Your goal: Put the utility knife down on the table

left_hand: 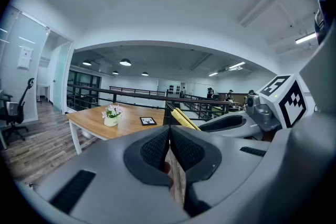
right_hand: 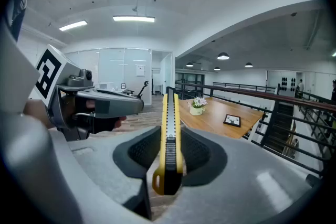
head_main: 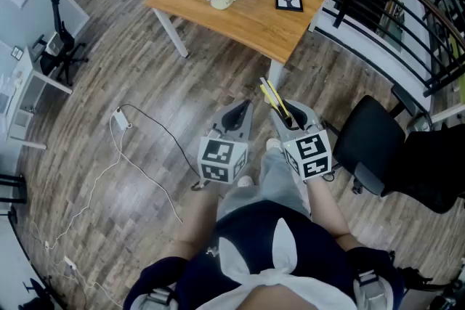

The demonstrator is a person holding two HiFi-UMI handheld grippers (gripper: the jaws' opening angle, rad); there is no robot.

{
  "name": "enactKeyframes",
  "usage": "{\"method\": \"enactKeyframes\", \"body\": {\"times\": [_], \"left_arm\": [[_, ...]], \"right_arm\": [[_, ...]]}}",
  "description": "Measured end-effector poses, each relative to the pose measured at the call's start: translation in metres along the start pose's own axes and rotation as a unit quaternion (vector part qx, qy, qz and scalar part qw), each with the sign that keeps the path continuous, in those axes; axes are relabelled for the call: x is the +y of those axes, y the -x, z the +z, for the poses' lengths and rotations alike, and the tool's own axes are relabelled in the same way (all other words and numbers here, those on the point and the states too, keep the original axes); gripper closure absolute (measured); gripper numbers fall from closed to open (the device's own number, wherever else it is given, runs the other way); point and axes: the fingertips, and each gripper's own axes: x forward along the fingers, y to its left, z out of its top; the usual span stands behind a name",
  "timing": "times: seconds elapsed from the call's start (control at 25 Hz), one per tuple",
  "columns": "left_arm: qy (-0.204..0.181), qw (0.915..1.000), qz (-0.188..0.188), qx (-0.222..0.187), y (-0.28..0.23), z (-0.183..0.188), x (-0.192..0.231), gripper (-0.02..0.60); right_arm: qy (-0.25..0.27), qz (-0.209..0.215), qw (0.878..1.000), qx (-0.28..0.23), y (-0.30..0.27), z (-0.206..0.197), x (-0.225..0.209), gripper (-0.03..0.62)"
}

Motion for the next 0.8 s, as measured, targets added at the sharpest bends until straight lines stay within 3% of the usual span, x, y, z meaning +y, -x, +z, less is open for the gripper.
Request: {"method": "enactKeyframes", "body": {"times": [0.44, 0.8], "left_arm": [[0.001, 0.9999, 0.001, 0.013, -0.038, -0.006, -0.003, 0.560], [0.011, 0.9996, 0.022, 0.016, -0.106, 0.009, 0.029, 0.560]], "right_arm": [[0.003, 0.000, 1.000, -0.002, -0.012, -0.003, -0.034, 0.477], [0.016, 0.023, 1.000, 0.003, -0.066, 0.012, -0.092, 0.477]]}}
